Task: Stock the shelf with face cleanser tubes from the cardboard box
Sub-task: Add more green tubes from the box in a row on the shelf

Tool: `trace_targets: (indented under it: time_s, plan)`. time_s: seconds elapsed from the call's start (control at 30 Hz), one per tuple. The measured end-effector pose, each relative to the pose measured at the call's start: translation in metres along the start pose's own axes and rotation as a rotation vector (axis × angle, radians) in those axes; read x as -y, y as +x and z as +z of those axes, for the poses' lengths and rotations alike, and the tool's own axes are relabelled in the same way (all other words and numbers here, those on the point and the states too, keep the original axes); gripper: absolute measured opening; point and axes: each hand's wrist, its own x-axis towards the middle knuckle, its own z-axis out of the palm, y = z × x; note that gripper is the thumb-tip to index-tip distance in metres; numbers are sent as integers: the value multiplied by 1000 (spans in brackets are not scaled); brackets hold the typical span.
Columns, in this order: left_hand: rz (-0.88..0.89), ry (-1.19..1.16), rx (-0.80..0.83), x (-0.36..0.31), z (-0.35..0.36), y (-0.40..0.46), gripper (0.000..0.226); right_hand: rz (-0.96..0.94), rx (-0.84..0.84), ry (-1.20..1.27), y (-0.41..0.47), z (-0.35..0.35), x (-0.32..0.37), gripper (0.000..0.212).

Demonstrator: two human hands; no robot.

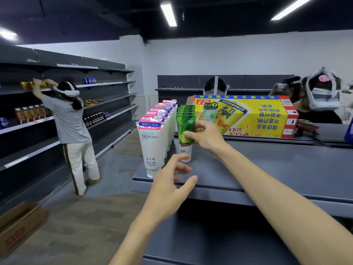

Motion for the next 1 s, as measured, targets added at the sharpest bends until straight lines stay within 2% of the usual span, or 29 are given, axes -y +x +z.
trace_targets:
  time_s: [0.2,0.53,0.87,1.0]
  plan:
    - [6,2,17,-1,2,-3,42,-36,22,-98,-3,3,6,38]
    - [17,34,16,-2,-3,-15,42,-63,-17,-150,-8,0,8,31]
    - [-32,18,58,-3,6,-25,41,14,-22,-201,-17,-8,3,50]
    - [-40,-7,91,-6,22,-30,36,9,27,-216,-53,-33,3,37]
